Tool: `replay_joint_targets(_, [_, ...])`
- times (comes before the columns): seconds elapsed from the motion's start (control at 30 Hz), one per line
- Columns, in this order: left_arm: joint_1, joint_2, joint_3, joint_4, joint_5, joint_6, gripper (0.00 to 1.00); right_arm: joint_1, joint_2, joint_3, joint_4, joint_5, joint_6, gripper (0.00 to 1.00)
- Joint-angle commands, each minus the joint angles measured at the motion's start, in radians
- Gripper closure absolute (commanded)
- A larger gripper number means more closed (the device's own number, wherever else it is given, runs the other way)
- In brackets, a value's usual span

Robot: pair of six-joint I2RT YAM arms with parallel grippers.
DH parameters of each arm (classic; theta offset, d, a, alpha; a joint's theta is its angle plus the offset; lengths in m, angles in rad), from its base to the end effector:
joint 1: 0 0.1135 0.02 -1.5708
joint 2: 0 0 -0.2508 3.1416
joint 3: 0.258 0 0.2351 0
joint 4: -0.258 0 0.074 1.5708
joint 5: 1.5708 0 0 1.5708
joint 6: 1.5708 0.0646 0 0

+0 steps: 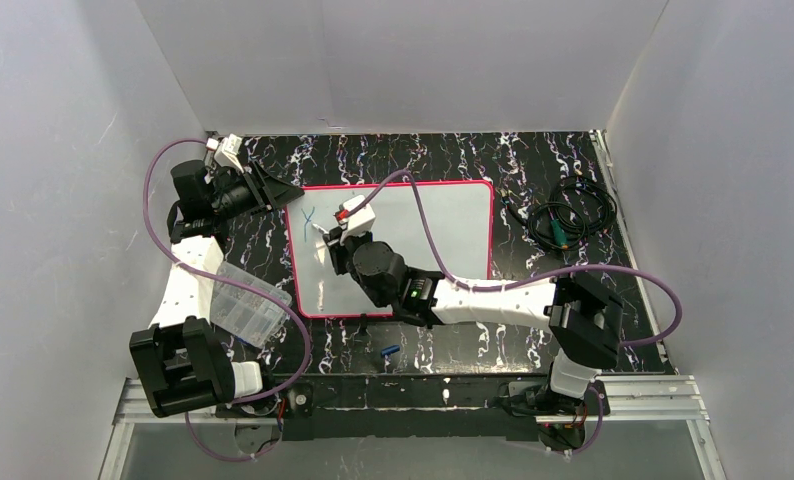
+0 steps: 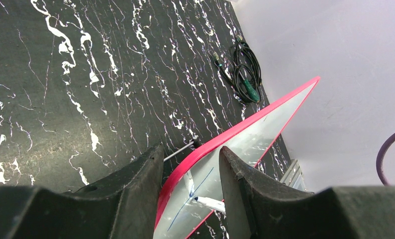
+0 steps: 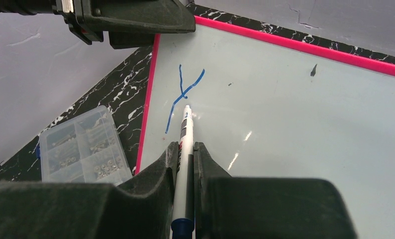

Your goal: Write a sentence on the whiteboard

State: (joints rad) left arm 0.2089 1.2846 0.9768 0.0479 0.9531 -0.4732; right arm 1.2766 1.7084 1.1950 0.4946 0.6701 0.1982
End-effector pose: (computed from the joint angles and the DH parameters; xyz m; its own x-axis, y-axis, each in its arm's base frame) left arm 0.2963 0.0090 0.3138 -0.5203 -0.3801 -0.7647 0.4645 0.6254 -0.6269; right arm 0.1563 0.3774 0.3002 -0.1176 0.1441 -0.9825 -0.5578 0.8090 0.1854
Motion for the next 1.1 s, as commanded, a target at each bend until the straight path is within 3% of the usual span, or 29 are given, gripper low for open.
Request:
replay_joint_targets(0.0, [-0.005,-0.034,-0.001,-0.005,0.036,0.001,0.57,-0.004,0.01,0.047,0.013,-0.007,-0.015,0.99])
replay_joint_targets(0.4, [-0.005,-0.036,-0.001,-0.004,0.036,0.001,0.57,-0.003,-0.009,-0.012,-0.045,-0.035,0.036,0.99])
replay_joint_targets(1.07, [-0.006,-0.037,-0.001,-0.004,0.036,0.002,0.57,-0.003,-0.053,-0.014,-0.011,0.052,-0.013,0.99])
